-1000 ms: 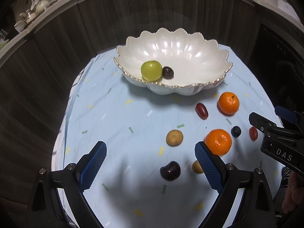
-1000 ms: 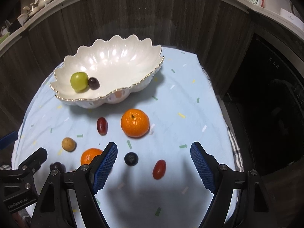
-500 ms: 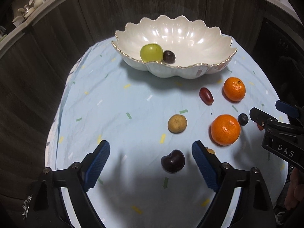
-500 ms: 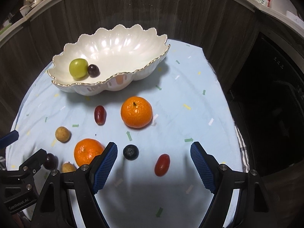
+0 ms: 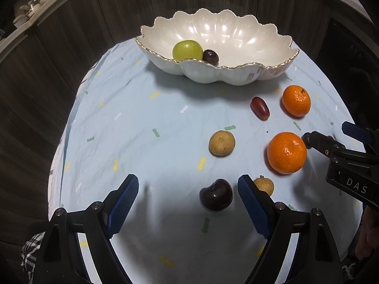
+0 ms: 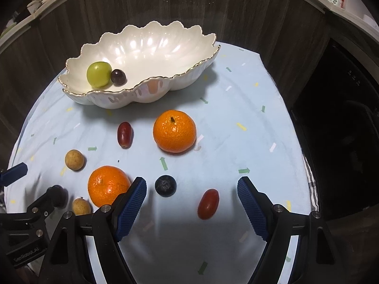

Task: Organize fruits
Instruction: 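Withdraw both open tools from the bowl back toward the remaining fruits, then grasp a dark cherry with the left gripper while the right gripper grasps the blueberry, then carry the cherry with the left tool while the right tool carries the blueberry toward the bowl, then open the left gripper over the bowl while the right gripper releases the blueberry, then withdraw both open tools from the bowl back toward the loose fruits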

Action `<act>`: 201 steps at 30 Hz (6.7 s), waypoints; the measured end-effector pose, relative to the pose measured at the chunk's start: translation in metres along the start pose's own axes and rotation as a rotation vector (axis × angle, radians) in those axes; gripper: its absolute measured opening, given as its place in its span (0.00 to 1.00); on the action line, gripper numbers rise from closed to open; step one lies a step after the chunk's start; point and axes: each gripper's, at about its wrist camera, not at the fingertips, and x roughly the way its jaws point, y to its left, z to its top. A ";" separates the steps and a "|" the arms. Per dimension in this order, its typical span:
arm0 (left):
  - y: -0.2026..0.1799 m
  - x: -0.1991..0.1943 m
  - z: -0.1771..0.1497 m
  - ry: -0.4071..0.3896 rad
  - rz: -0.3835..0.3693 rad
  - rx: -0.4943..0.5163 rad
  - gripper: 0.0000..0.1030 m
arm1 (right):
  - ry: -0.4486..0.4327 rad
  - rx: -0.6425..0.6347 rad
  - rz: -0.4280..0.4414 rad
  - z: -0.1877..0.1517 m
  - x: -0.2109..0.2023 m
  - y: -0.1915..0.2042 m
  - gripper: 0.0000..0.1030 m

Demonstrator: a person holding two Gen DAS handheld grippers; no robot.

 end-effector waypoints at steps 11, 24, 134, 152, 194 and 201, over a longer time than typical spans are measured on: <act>-0.002 0.009 -0.004 0.020 -0.010 0.000 0.76 | 0.007 -0.008 0.009 -0.001 0.007 0.004 0.76; -0.002 0.016 -0.006 0.034 -0.027 -0.002 0.63 | 0.019 -0.022 0.030 -0.002 0.014 0.010 0.54; 0.001 0.003 0.149 -0.188 -0.049 -0.033 0.29 | -0.222 0.024 0.142 0.132 -0.009 -0.008 0.14; 0.001 0.027 0.155 -0.139 -0.076 -0.046 0.31 | -0.189 0.023 0.161 0.139 0.014 -0.005 0.14; 0.008 -0.034 0.135 -0.242 -0.022 -0.081 0.86 | -0.280 0.069 0.070 0.120 -0.039 -0.013 0.68; 0.005 -0.048 0.123 -0.253 -0.022 -0.075 0.87 | -0.294 0.076 0.062 0.109 -0.054 -0.016 0.68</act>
